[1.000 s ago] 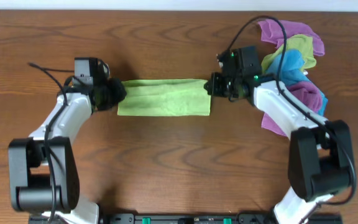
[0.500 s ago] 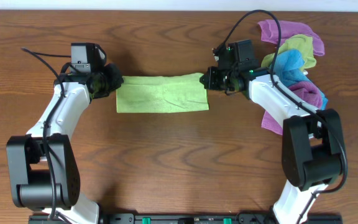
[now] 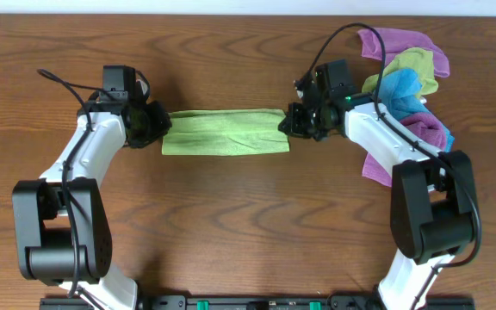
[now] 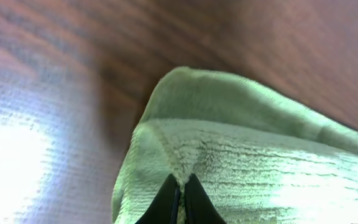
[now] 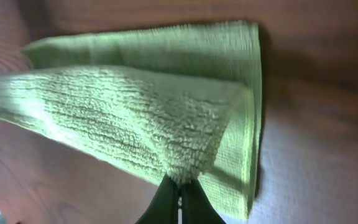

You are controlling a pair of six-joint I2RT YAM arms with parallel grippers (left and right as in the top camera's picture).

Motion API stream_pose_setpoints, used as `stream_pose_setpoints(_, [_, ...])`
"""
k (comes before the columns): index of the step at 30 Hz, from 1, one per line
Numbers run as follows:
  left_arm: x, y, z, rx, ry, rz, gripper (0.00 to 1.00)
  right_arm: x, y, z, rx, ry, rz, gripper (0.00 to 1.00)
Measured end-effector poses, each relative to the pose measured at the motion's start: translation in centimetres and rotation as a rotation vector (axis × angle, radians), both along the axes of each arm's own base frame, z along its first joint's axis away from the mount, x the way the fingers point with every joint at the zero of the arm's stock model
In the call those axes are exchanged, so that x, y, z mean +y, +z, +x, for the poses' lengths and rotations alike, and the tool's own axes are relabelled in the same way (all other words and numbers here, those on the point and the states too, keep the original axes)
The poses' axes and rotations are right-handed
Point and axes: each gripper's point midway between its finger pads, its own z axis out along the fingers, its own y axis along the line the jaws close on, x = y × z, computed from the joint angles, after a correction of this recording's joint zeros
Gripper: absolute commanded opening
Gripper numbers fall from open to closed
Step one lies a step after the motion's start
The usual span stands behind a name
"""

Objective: Fold the cloth

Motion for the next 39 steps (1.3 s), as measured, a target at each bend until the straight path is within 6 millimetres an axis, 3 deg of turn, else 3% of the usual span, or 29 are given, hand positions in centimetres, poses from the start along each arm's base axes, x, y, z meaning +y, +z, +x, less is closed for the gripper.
stream_pose_setpoints(5, [0.2,-0.2,-0.4,0.015,-0.005,0.018,0.06,0.0,-0.1,-0.3,0.013,0.001,0.000,0.01])
stream_pose_setpoints(6, [0.2,-0.2,-0.4,0.014,-0.007,0.019,0.19,0.0,-0.1,-0.3,0.013,0.001,0.000,0.14])
stream_pose_setpoints(8, [0.3,-0.2,-0.3,0.010,-0.015,0.025,0.83,0.0,-0.1,-0.3,0.019,-0.006,0.001,0.67])
stream_pose_setpoints(9, [0.3,-0.2,-0.3,0.010,-0.014,0.026,0.94,0.0,-0.1,-0.3,0.015,-0.003,-0.001,0.74])
stream_pose_setpoints(11, [0.3,-0.2,-0.4,0.010,-0.025,0.031,0.94,0.0,-0.1,-0.3,0.016,-0.003,0.000,0.75])
stream_pose_setpoints(12, [0.4,-0.3,-0.5,0.012,-0.032,0.033,0.94,0.0,-0.1,-0.3,0.014,-0.002,0.000,0.71])
stream_pose_setpoints(13, [0.4,-0.3,-0.6,0.016,-0.035,0.033,0.90,0.0,-0.1,-0.2,0.012,0.000,-0.001,0.49])
stream_pose_setpoints(14, [0.4,-0.2,-0.6,0.018,-0.042,0.035,0.73,0.0,0.0,-0.2,0.009,0.002,0.000,0.15])
stream_pose_setpoints(15, [0.3,0.0,-0.6,0.015,-0.052,0.035,0.36,-0.1,0.0,-0.1,0.009,-0.002,0.001,0.01])
stream_pose_setpoints(16, [0.3,0.3,-0.4,0.008,-0.061,0.037,0.06,-0.1,0.1,0.0,0.005,-0.003,0.001,0.01])
stream_pose_setpoints(22, [-0.2,3.7,2.6,-0.113,-0.121,0.041,0.06,0.1,2.9,2.8,-0.103,0.003,0.001,0.01])
stream_pose_setpoints(25, [-0.6,3.9,2.9,-0.126,-0.137,0.073,0.06,0.4,3.7,3.6,-0.167,0.014,-0.051,0.01])
stream_pose_setpoints(32, [-1.6,2.4,2.5,-0.098,-0.175,0.191,0.06,0.8,2.9,3.3,-0.219,0.050,-0.196,0.01])
stream_pose_setpoints(39, [-2.2,-1.7,1.8,-0.001,-0.203,0.247,0.06,-0.2,2.3,3.1,-0.210,0.047,-0.257,0.01])
